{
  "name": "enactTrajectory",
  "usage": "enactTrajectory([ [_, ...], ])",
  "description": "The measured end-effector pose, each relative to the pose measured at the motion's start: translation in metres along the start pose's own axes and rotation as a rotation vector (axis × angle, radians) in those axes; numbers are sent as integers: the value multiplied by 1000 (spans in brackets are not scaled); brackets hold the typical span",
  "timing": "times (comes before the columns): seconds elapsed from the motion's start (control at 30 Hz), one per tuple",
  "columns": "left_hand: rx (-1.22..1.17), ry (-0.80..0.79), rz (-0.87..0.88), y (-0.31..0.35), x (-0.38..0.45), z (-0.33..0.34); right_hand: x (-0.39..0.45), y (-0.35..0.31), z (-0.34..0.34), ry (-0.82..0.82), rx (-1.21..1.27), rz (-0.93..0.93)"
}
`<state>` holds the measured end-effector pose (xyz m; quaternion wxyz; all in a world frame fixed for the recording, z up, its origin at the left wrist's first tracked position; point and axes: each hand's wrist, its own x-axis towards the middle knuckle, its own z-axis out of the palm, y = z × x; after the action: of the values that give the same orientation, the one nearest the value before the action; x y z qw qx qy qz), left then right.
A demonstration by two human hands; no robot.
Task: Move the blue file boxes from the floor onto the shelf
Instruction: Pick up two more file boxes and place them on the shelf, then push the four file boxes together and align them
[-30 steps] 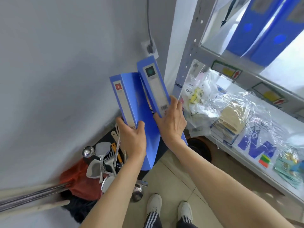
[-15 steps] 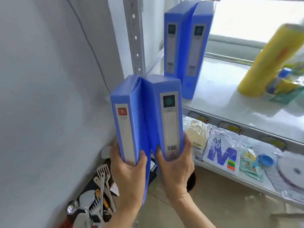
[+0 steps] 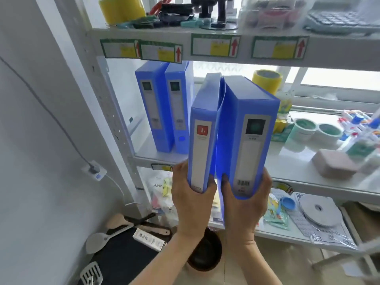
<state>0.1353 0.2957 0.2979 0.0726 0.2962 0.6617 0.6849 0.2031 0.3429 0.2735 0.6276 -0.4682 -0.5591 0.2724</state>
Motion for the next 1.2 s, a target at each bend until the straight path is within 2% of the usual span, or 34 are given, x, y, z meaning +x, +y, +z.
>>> enactTrajectory([
  [0.2,-21,-9,42,-21,65,57,61,28,54,-14,-10,-4],
  [0.33,-18,-1,11,-40,110,92,95,46,96,-29,-39,-20],
  [0.47,-43,14,-21,-56,144,116,118,62,132,-73,-25,-38],
  [0.63,-9,-9,27,-72,172,134,133,78,161,-89,52,2],
  [0.93,42,-120,-36,-89,186,135,134,98,165,-144,-33,-24],
  [1.07,81,-143,-94,-94,168,127,120,108,152,-201,-133,26],
  [1.2,230,-108,-133,-111,135,116,106,119,142,-248,-279,100],
])
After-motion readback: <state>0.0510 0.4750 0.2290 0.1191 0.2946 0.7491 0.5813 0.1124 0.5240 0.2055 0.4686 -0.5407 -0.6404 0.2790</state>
